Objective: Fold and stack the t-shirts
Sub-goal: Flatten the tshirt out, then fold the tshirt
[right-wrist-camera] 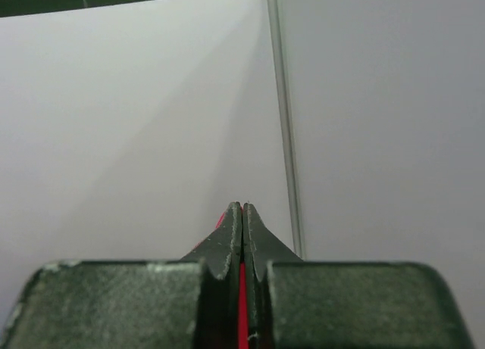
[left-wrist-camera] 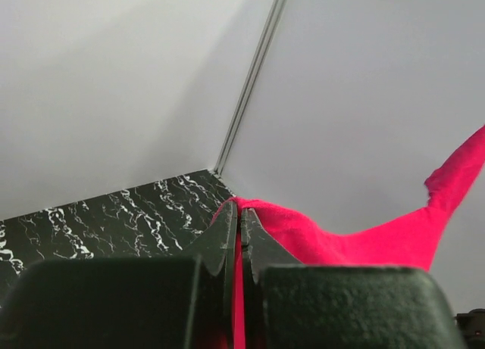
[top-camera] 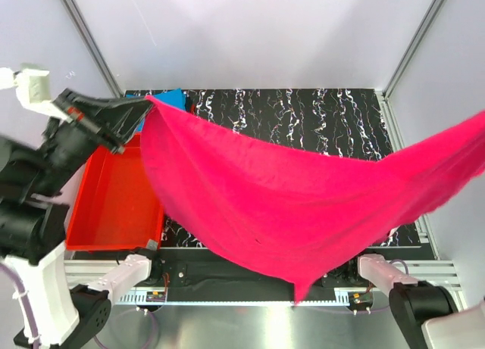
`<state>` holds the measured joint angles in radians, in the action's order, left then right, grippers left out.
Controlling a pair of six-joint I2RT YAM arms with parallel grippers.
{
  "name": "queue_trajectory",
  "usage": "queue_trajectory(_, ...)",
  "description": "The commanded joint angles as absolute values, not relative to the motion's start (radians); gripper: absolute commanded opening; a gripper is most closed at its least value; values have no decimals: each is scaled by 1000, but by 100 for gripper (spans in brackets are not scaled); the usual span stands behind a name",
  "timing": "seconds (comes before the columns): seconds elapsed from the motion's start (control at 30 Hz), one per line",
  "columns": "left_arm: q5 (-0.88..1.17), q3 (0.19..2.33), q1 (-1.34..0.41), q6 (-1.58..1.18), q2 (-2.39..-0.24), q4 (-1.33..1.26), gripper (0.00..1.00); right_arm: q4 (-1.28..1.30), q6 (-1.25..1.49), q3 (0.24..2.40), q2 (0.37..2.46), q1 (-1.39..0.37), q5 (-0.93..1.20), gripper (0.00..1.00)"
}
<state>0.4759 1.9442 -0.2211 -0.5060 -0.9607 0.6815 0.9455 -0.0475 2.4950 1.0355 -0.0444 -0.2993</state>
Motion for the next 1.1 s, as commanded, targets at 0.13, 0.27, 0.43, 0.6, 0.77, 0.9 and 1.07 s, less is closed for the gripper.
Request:
queue_trajectory(0.13,335,1751,-219,-470,-1127,574,0,775,-272,2346,1339,-81,-359,0)
queue_trajectory(0.27,249,1625,-218,-440,-1206,522,0,660,-279,2104,1373,-80,-257,0)
queue_trajectory(0.43,128,1569,-216,-384,-1374,469,0,474,-276,1864,1468,-37,-128,0)
queue_trajectory(0.6,75,1621,-167,-370,-1538,436,0,399,-229,1871,1685,52,-11,0)
queue_trajectory(0.77,149,1683,-117,-397,-1657,370,0,313,-169,1931,1836,116,176,0)
queue_trajectory(0.9,175,1721,-115,-368,-1692,334,0,264,-167,1953,1888,124,204,0)
queue_trajectory(1.07,213,1732,-115,-342,-1726,293,0,256,-164,2006,1942,138,241,0)
